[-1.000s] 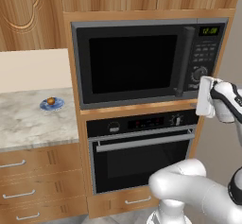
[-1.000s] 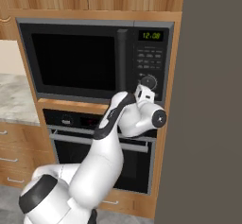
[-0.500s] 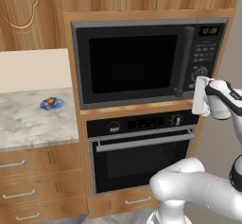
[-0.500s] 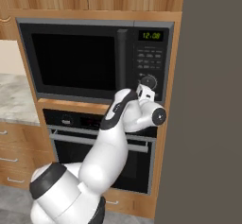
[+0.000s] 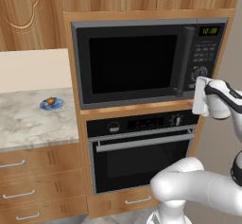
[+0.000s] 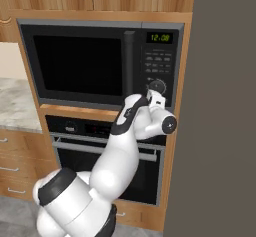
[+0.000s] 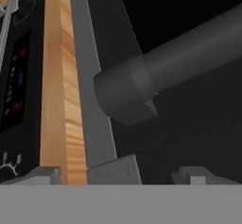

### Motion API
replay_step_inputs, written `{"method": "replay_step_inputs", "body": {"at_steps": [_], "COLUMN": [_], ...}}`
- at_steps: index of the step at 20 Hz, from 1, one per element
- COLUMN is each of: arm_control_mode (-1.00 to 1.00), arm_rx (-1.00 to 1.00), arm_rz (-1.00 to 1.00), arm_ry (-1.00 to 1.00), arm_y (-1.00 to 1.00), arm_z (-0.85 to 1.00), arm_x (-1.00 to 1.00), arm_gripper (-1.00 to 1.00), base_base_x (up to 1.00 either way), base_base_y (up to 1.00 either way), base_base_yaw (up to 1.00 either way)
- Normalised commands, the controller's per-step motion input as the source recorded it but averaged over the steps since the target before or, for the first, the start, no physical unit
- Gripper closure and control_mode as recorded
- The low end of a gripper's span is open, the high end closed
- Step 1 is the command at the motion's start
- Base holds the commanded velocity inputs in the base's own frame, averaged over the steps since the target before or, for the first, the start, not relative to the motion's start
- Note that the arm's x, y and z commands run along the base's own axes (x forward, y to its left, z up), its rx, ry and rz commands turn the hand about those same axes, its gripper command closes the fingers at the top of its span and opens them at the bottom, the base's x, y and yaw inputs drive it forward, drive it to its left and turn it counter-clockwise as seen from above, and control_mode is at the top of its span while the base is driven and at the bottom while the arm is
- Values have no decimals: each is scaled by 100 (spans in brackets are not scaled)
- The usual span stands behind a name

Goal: Remove the apple from the bowl and place it on the small plate. Then place the bowl with only the chicken drumstick in the microwave, close the door, and press the start button to microwave the chicken drumstick.

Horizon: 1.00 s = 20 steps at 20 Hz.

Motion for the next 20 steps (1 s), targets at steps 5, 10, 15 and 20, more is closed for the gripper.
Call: {"method": "replay_step_inputs", "body": {"at_steps": [5,10,15,20], "arm_control_mode": [-100,-100,-100,-100], "arm_rx": [0,0,0,0], "arm_rz": [0,0,0,0], "arm_ry": [0,0,0,0], "arm_y": [0,0,0,-2], "arm_z": [-9,-6,-11,-15], "arm_x": [34,49,60,39], "arm_gripper": [-100,-100,-100,-100], "base_base_x": [0,0,0,0], "base_base_y": [0,0,0,0], "base_base_yaw": [0,0,0,0]}}
